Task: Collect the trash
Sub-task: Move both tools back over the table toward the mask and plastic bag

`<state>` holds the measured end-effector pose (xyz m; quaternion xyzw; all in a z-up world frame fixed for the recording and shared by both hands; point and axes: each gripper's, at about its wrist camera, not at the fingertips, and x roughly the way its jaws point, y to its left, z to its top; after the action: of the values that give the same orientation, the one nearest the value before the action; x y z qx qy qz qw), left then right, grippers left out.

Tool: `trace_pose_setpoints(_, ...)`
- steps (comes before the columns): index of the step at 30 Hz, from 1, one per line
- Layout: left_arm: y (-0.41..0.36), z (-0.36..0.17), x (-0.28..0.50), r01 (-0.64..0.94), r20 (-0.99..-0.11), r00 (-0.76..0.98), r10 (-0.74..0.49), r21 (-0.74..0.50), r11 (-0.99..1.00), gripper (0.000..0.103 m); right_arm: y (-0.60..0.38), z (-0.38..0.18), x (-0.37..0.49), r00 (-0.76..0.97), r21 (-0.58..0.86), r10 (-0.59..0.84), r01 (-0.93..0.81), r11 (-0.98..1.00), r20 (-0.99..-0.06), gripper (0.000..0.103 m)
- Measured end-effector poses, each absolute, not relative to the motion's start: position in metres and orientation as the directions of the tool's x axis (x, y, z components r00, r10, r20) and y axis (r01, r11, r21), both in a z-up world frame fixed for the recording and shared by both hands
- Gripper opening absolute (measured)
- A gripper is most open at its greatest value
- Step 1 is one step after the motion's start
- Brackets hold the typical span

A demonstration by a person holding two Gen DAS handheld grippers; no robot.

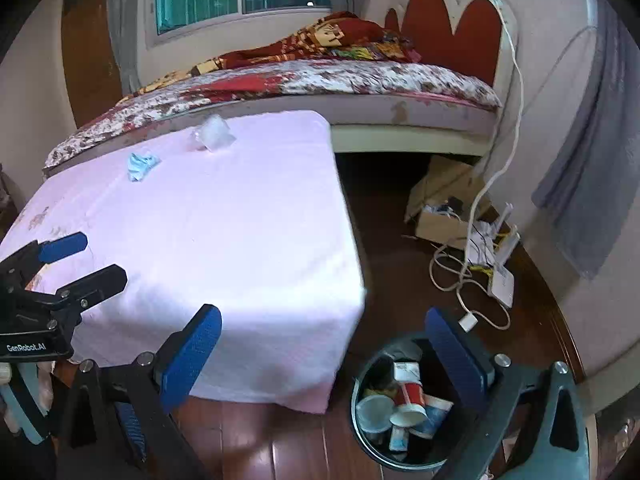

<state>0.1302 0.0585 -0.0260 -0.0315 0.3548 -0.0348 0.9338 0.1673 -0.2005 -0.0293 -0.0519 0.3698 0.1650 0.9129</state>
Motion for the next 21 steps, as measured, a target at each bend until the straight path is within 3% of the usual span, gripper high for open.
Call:
trace_pose_setpoints(12,0.162,-0.024,0.147,-0.134,-0.664,0.747,0.04,-0.092,0.987,0.102,-0.121,-0.02,0.195,0.644,0.088,0.371,-0.427,0.9,-0.669,0.103)
trace_pose_setpoints(21,0.223,-0.028,0.191,-0.194,-0.668,0.737,0.101,-0.067,0.979,0.093,-0.055,-0.012,0.252,0.641,0.136,0.435,-0.461,0.877,-0.632,0.103)
